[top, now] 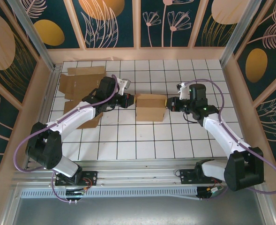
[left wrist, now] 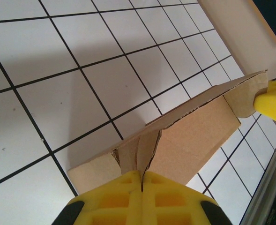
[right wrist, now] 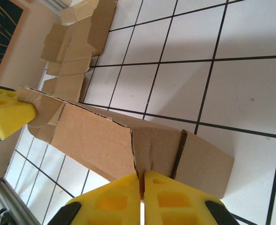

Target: Fold the paper box

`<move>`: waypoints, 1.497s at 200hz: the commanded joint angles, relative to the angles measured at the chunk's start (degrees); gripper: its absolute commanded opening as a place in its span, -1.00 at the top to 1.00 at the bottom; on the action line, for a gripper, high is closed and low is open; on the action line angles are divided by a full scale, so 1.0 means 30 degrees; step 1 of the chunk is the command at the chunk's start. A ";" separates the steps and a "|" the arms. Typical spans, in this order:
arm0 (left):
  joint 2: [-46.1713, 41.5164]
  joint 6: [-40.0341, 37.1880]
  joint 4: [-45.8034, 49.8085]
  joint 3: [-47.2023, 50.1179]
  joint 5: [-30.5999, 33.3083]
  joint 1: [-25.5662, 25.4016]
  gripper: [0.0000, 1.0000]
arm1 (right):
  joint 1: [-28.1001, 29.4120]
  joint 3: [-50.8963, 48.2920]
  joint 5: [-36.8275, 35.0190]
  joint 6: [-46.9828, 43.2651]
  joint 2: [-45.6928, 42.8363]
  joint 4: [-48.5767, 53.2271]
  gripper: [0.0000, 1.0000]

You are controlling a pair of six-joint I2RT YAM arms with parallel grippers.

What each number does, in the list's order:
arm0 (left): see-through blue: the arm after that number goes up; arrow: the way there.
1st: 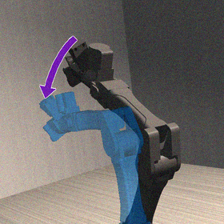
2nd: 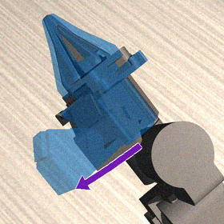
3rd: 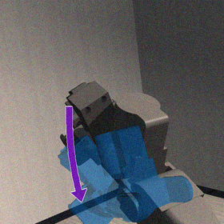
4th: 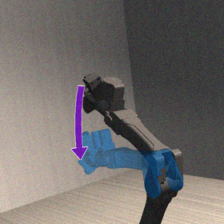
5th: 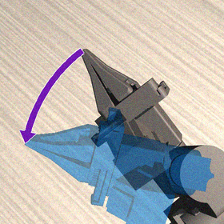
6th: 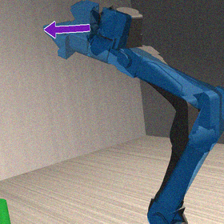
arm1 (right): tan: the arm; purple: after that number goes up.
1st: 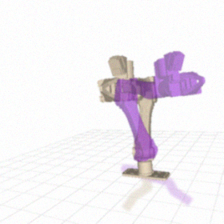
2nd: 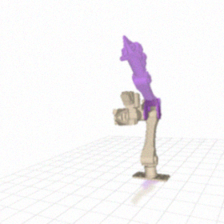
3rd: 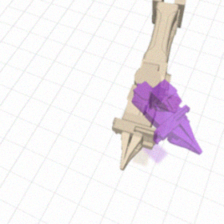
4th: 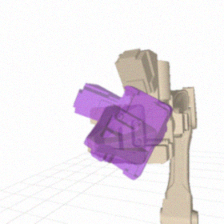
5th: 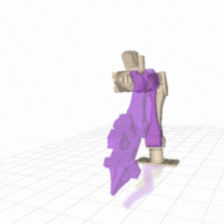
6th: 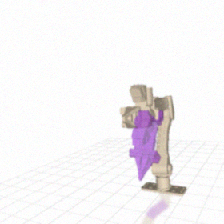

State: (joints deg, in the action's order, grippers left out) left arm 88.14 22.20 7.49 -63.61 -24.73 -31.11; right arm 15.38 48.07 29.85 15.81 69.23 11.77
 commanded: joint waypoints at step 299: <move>0.1909 0.3442 0.2289 -0.2613 0.0348 -0.1274 1.00 | 0.1071 -0.1933 -0.0925 -0.0613 -0.0255 -0.0301 0.84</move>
State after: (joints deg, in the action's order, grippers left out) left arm 92.64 31.59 11.88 -69.76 -19.90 -33.12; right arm 16.99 44.29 26.13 15.14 68.18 7.20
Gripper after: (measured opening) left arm 0.043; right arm 0.083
